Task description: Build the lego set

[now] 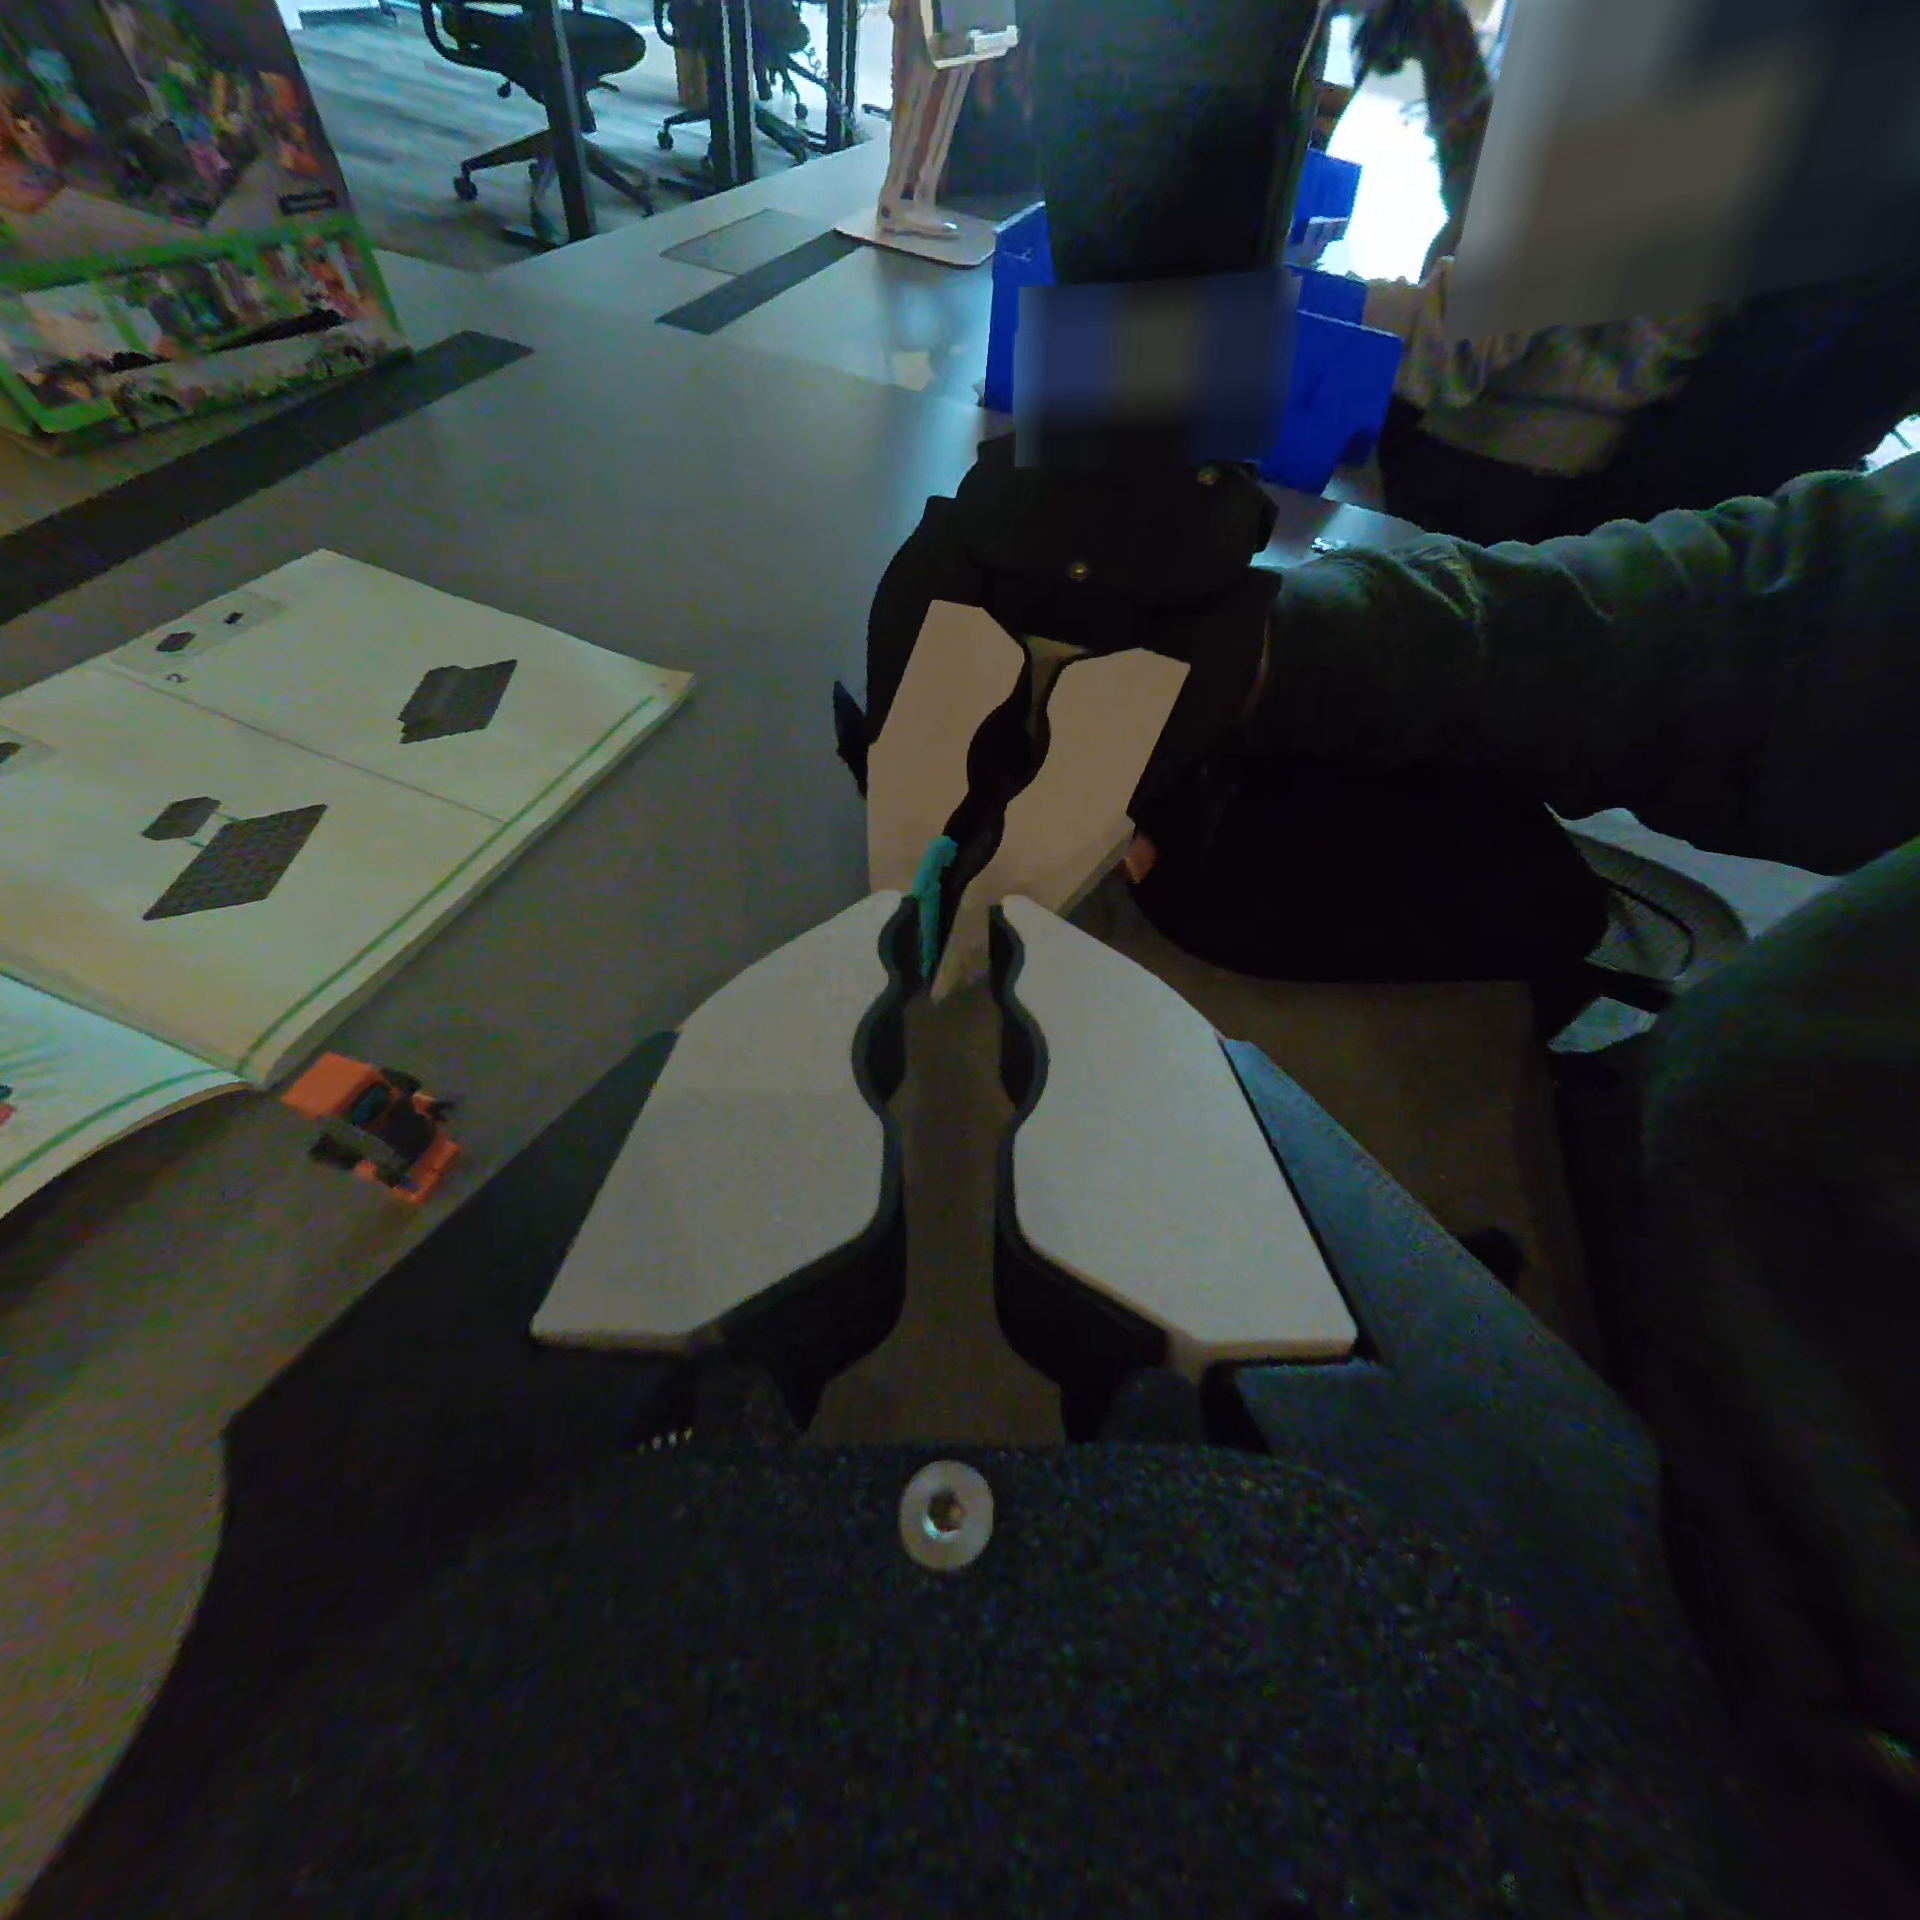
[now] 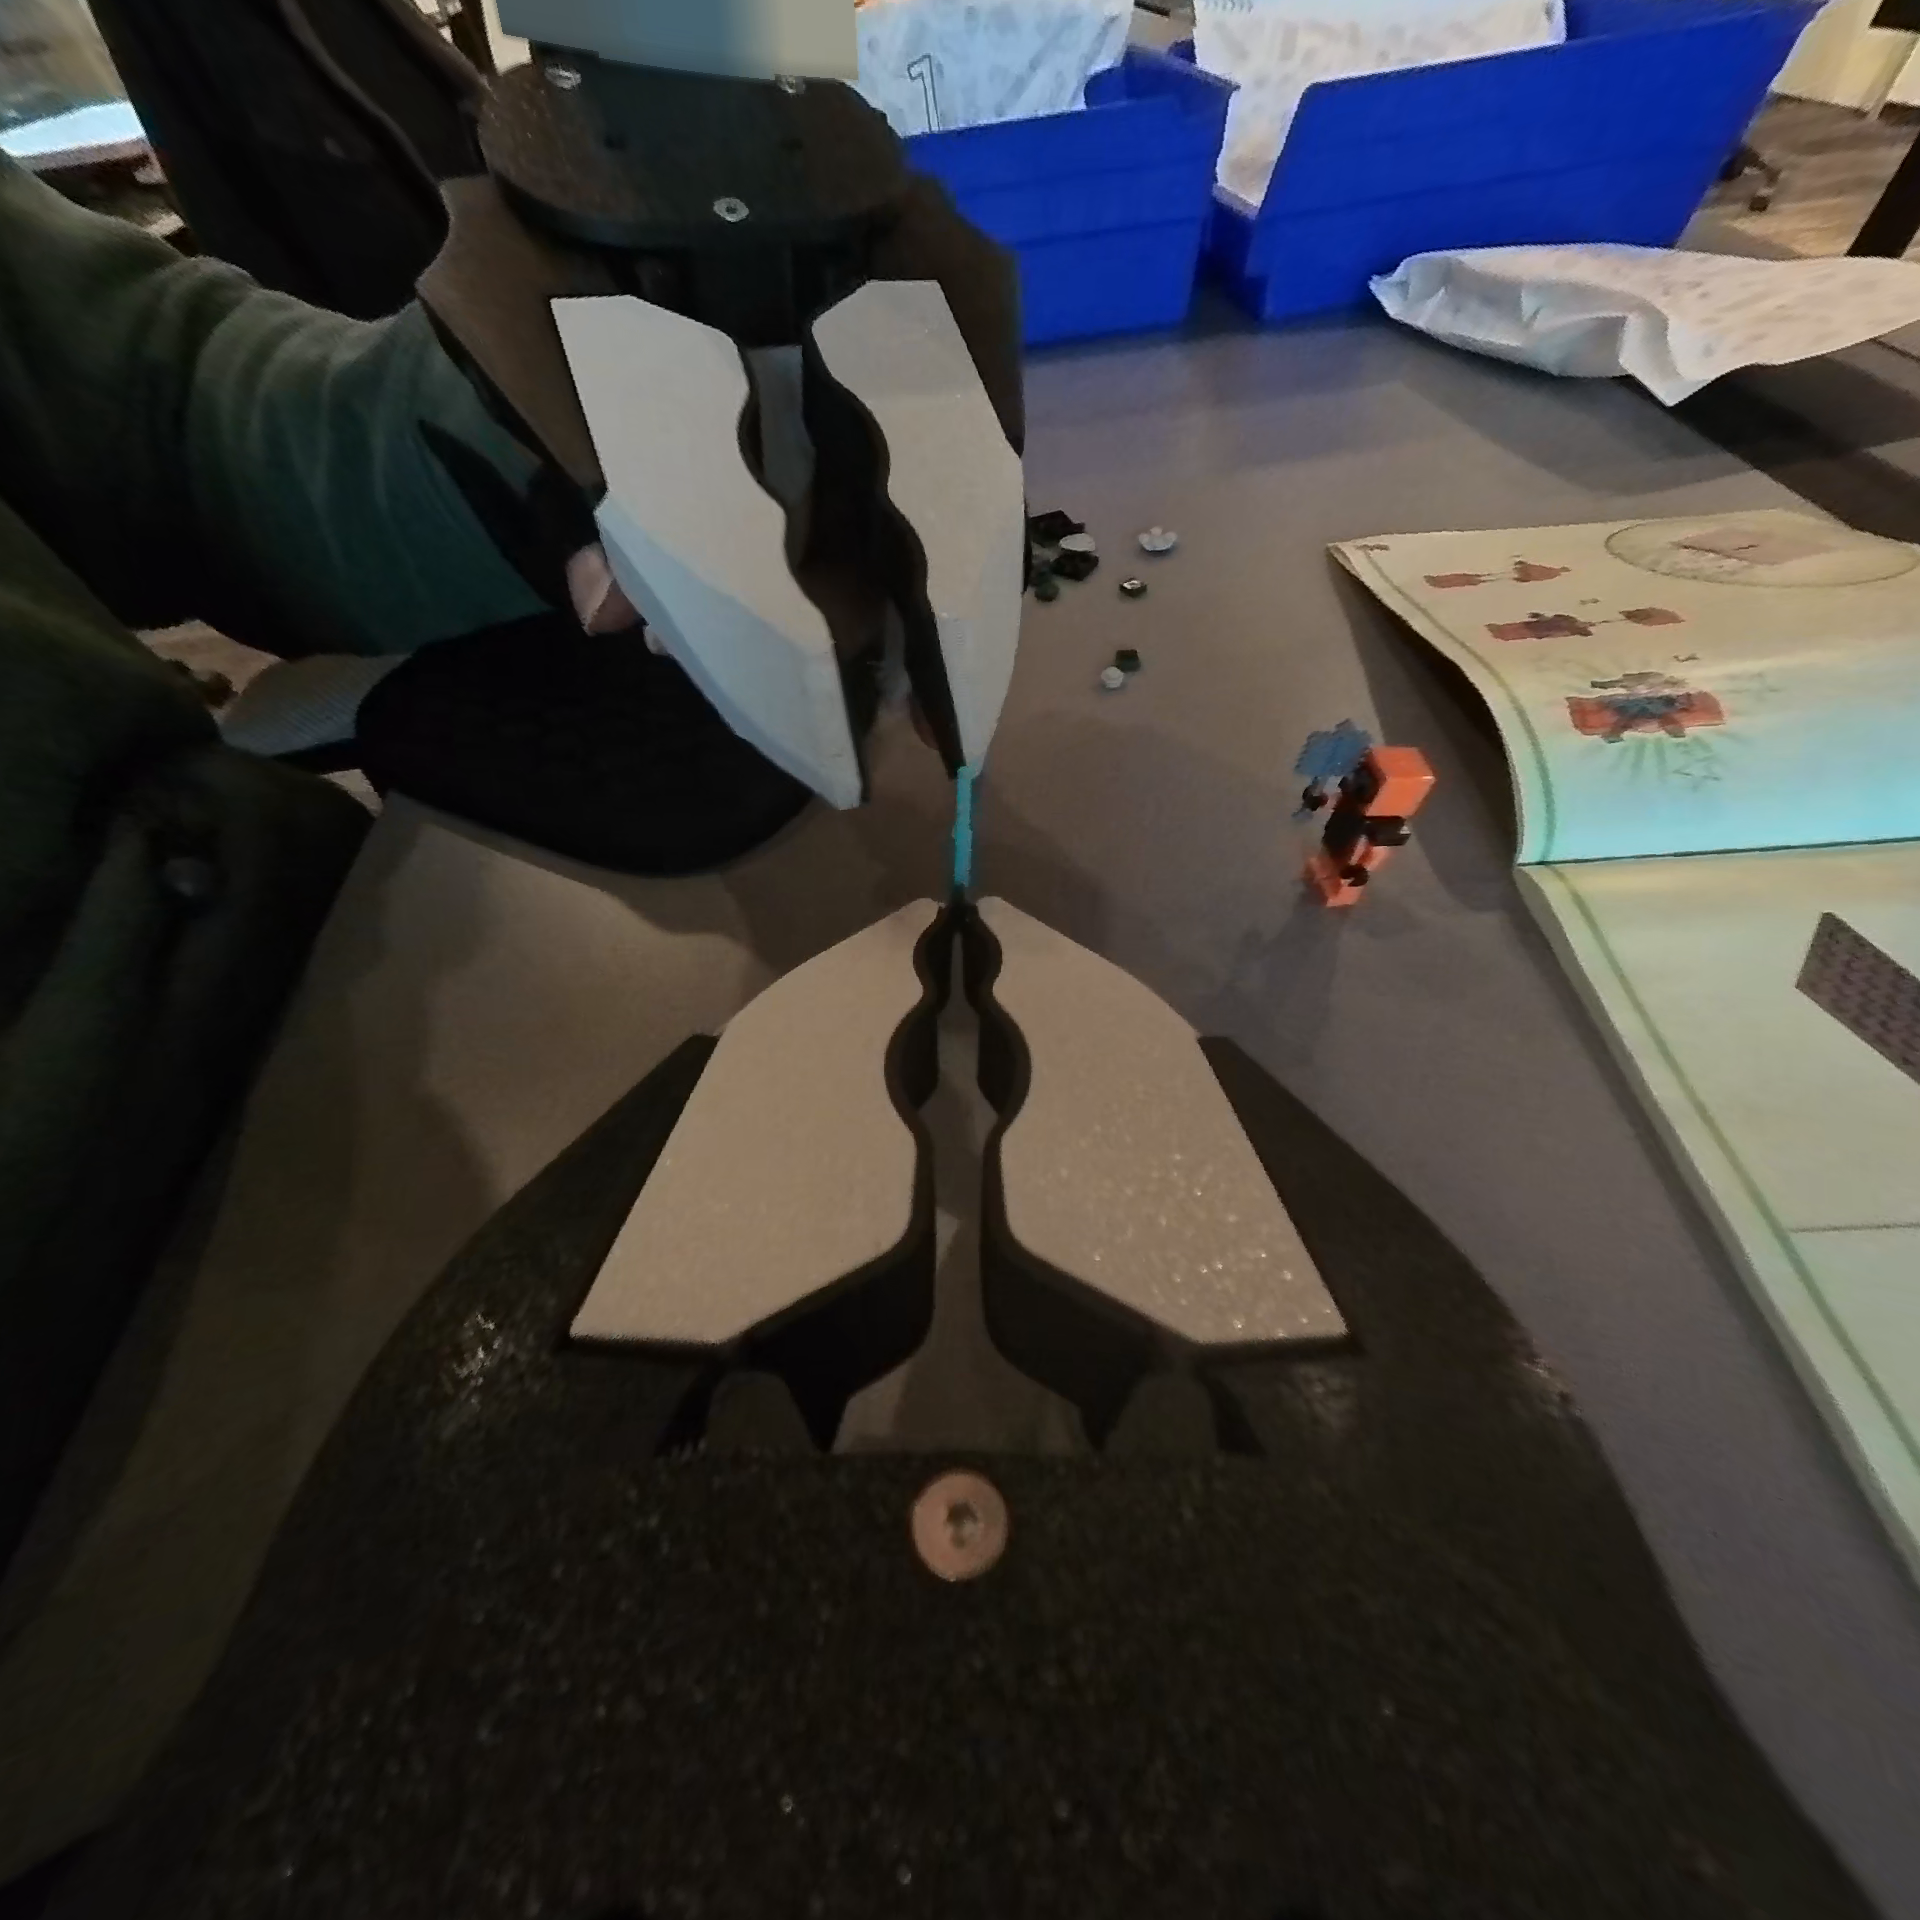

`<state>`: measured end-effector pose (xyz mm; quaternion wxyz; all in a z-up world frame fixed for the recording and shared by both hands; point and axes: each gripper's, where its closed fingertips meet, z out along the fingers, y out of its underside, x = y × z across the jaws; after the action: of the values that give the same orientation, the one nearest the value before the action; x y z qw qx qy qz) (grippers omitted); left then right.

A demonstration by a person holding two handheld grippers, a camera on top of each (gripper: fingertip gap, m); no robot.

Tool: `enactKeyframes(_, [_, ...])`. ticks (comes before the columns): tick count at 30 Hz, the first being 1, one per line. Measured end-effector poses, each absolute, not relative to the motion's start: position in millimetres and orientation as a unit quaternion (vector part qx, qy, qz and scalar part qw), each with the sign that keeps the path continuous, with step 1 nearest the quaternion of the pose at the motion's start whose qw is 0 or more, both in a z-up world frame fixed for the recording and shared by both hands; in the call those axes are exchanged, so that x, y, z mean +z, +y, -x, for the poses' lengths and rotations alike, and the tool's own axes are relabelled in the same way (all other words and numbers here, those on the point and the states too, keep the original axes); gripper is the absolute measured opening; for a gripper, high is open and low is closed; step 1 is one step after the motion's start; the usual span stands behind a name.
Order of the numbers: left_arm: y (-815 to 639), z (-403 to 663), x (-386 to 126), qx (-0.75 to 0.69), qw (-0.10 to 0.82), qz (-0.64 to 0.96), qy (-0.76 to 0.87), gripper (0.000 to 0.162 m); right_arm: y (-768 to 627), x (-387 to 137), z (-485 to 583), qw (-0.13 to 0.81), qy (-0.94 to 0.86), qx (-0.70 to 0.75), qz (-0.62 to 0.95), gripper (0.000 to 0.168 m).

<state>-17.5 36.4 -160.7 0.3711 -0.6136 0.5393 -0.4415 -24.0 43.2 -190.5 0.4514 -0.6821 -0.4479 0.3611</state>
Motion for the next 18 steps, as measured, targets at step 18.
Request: enactKeyframes(18, [36.3,17.8,-158.8,-0.433,0.385,0.606,0.545,0.013,37.1,-187.2,28.0,0.452,-0.458,0.371,0.670,0.001])
